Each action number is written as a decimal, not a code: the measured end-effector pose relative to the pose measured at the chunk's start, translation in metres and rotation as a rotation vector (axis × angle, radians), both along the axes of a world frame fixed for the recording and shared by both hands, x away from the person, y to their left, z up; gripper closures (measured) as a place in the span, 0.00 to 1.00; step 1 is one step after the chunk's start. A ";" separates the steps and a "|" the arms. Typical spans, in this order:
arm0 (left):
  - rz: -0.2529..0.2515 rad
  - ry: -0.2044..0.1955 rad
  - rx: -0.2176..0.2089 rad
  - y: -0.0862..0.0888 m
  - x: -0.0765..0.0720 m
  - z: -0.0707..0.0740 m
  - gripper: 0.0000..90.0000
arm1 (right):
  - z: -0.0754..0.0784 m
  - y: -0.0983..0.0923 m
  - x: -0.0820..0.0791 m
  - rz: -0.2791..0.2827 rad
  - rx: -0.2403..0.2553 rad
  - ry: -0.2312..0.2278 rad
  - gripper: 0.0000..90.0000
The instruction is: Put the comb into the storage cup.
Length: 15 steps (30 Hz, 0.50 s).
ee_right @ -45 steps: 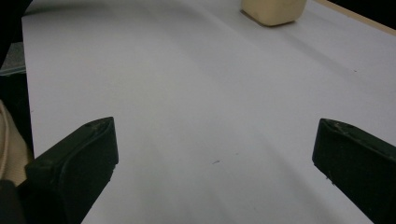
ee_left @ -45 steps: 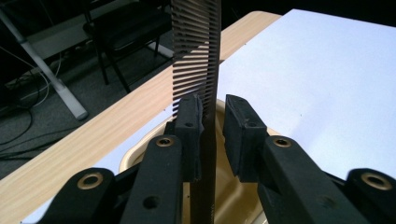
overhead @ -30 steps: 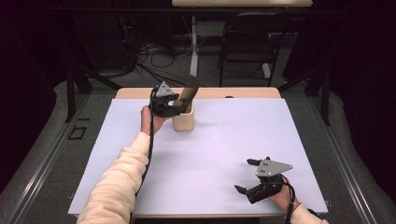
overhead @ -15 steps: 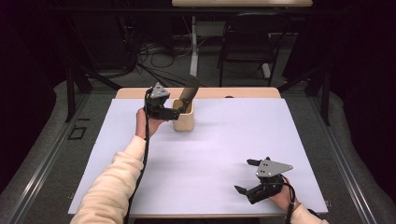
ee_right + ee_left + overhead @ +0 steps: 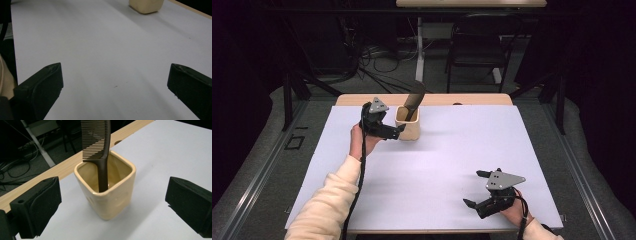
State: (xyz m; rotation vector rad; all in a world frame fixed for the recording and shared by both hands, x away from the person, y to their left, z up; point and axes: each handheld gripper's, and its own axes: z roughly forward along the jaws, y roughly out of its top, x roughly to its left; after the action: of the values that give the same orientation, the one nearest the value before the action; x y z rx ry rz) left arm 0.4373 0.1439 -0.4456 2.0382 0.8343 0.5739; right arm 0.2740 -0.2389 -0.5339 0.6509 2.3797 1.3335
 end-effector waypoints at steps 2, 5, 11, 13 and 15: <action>-0.005 0.001 -0.006 0.002 -0.004 -0.002 0.00 | 0.000 0.000 0.000 -0.001 0.000 0.001 0.00; -0.008 -0.002 0.015 0.004 -0.009 -0.005 0.00 | 0.000 0.000 0.000 -0.001 -0.001 0.001 0.00; -0.011 -0.007 0.025 0.010 -0.020 -0.008 0.00 | 0.000 0.000 0.000 -0.004 -0.002 0.002 0.00; -0.012 -0.011 0.018 0.012 -0.023 -0.009 0.00 | 0.000 0.000 0.000 -0.005 -0.001 0.002 0.00; -0.010 -0.009 0.008 0.013 -0.025 -0.012 0.00 | -0.001 0.001 0.000 -0.004 -0.006 0.005 0.00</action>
State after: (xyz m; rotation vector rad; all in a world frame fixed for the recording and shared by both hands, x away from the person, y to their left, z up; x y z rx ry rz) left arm 0.4121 0.1565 -0.4573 2.0446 0.8168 0.5812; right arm 0.2745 -0.2383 -0.5347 0.6579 2.3839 1.3235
